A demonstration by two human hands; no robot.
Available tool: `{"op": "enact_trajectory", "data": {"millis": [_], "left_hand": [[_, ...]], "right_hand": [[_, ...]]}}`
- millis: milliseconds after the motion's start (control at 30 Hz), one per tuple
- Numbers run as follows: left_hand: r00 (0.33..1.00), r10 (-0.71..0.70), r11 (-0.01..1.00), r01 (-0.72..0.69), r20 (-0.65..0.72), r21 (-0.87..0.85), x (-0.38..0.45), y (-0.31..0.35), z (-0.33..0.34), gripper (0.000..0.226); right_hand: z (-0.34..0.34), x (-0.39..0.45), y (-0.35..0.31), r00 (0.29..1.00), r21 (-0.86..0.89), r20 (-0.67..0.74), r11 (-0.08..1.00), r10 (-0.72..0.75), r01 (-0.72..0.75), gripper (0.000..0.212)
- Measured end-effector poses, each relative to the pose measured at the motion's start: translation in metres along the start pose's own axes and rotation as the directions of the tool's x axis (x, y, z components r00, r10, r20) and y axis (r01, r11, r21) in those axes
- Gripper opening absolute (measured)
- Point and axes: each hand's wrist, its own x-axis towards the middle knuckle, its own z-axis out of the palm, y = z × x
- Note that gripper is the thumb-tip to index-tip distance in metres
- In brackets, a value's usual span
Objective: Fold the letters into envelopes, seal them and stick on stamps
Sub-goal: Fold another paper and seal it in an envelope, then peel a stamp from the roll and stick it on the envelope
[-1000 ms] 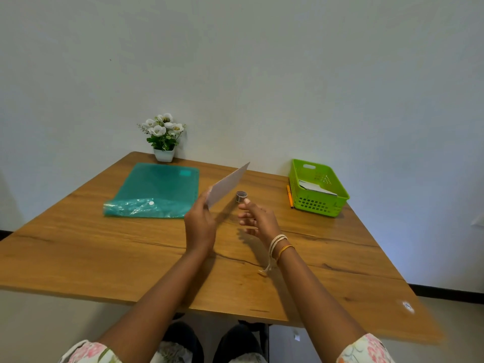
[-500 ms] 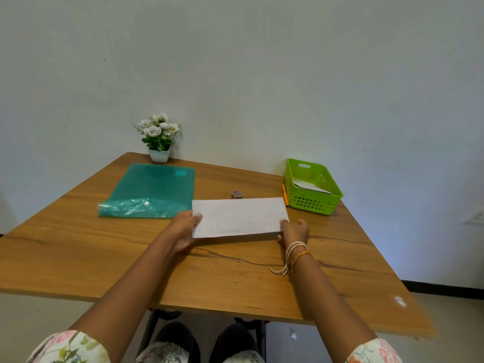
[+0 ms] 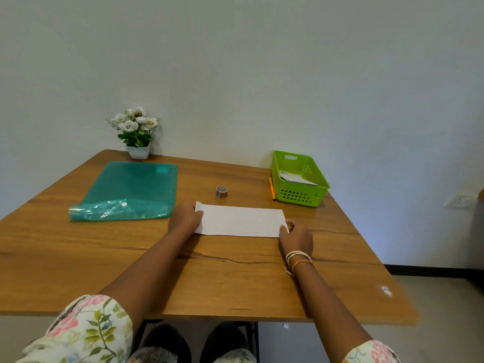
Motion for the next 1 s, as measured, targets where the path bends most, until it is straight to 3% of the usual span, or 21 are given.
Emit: {"op": "enact_trajectory", "data": {"millis": [167, 300, 433, 700, 867, 1000], "left_hand": [[0.986, 0.124, 0.962, -0.092, -0.109, 0.258, -0.003, 0.002, 0.011, 0.034], [0.907, 0.369, 0.903, -0.300, -0.201, 0.307, 0.000, 0.009, 0.020, 0.042], [0.852, 0.497, 0.861, -0.460, -0.167, 0.217, 0.025, 0.023, 0.027, 0.040], [0.865, 0.502, 0.852, -0.496, 0.003, 0.169, 0.081, 0.027, 0.044, 0.023], [0.882, 0.471, 0.882, -0.471, 0.004, 0.030, 0.080, 0.031, 0.049, 0.016], [0.878, 0.479, 0.788, -0.441, -0.024, -0.429, 0.041, 0.040, 0.044, 0.007]], "right_hand": [[0.005, 0.004, 0.000, 0.998, -0.159, 0.012, 0.985, -0.068, 0.069, 0.027], [0.012, 0.008, -0.001, 0.995, -0.299, 0.025, 0.949, -0.099, 0.102, 0.027], [0.017, 0.007, -0.006, 0.991, -0.406, 0.028, 0.905, -0.129, 0.130, 0.029], [0.021, 0.011, -0.002, 0.986, -0.406, 0.013, 0.901, -0.164, 0.155, 0.025], [0.022, 0.012, -0.002, 0.986, -0.412, 0.007, 0.898, -0.169, 0.157, 0.025], [0.022, 0.013, -0.002, 0.985, -0.390, -0.003, 0.907, -0.175, 0.160, 0.023]]}}
